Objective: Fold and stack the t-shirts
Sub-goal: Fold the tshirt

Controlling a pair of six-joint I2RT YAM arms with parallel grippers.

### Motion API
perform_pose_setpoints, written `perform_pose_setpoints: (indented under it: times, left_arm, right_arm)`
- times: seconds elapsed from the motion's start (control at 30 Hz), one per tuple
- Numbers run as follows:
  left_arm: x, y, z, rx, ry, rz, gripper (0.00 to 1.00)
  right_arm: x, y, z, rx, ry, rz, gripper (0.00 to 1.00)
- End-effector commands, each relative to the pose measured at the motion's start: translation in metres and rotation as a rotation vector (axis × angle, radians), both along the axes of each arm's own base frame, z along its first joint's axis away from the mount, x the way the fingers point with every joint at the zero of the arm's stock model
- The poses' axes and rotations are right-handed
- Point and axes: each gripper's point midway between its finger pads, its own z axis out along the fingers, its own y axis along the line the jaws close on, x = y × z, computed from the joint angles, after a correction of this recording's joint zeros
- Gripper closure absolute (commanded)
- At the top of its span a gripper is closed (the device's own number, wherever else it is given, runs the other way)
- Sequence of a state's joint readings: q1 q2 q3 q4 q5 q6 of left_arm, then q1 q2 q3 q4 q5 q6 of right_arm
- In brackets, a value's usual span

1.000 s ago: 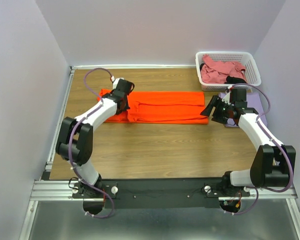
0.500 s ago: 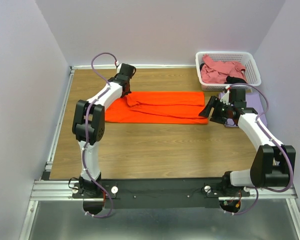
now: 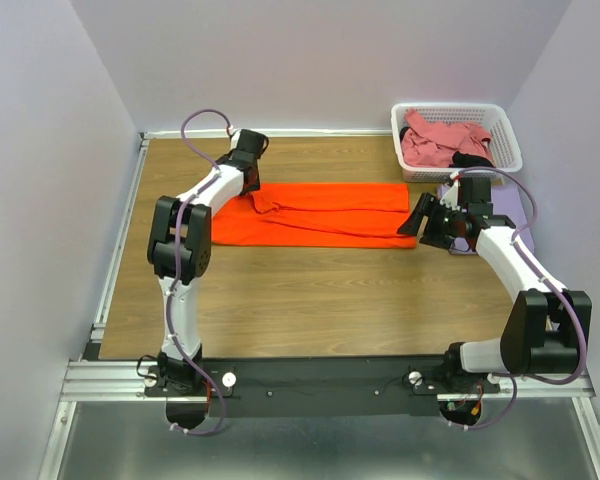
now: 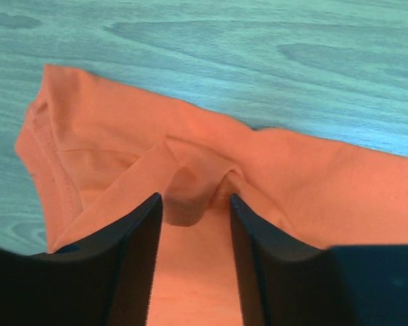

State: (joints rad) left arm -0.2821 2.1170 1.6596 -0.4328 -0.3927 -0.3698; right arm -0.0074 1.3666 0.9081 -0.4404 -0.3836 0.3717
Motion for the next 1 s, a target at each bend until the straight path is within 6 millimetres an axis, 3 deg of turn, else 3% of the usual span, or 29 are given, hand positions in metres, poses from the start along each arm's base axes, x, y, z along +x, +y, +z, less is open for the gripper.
perform_pose_setpoints:
  times: [0.0, 0.1, 0.17, 0.2, 0.23, 0.37, 0.4, 0.47, 0.5, 0.83, 0.97]
  left_arm:
    - [0.006, 0.008, 0.056, -0.064, -0.124, 0.029, 0.35]
    - [0.001, 0.015, 0.073, -0.082, -0.151, 0.042, 0.34]
    - [-0.005, 0.021, 0.096, -0.114, -0.199, 0.063, 0.34]
    - [-0.015, 0.029, 0.087, -0.116, -0.18, 0.085, 0.35]
    - [-0.019, 0.033, 0.104, -0.147, -0.227, 0.101, 0.36]
    - [-0.048, 0.053, 0.103, -0.178, -0.251, 0.144, 0.44]
    - [-0.061, 0.056, 0.086, -0.172, -0.217, 0.146, 0.45]
    - [-0.068, 0.062, 0.082, -0.175, -0.22, 0.145, 0.49]
    - [-0.075, 0.065, 0.07, -0.169, -0.191, 0.148, 0.51]
    - [-0.077, 0.094, 0.006, -0.168, -0.057, 0.193, 0.67]
    - [-0.092, 0.104, -0.023, -0.161, 0.024, 0.226, 0.75]
  right_arm:
    - [0.004, 0.003, 0.007, -0.002, -0.013, 0.029, 0.2]
    - [0.003, 0.01, 0.0, -0.002, 0.009, 0.05, 0.2]
    - [0.004, 0.012, -0.005, -0.006, 0.022, 0.051, 0.2]
    - [0.004, 0.014, -0.008, -0.006, 0.033, 0.054, 0.2]
    - [0.005, 0.014, -0.01, -0.006, 0.038, 0.049, 0.2]
    - [0.009, 0.017, -0.019, 0.002, 0.053, 0.037, 0.22]
    - [0.009, 0.018, -0.021, 0.01, 0.057, 0.038, 0.24]
    - [0.012, 0.023, -0.025, 0.028, 0.066, 0.043, 0.28]
    - [0.012, 0.023, -0.027, 0.033, 0.068, 0.042, 0.3]
    - [0.034, 0.015, -0.043, -0.002, 0.065, -0.038, 0.48]
    - [0.04, 0.009, -0.058, -0.023, 0.073, -0.073, 0.56]
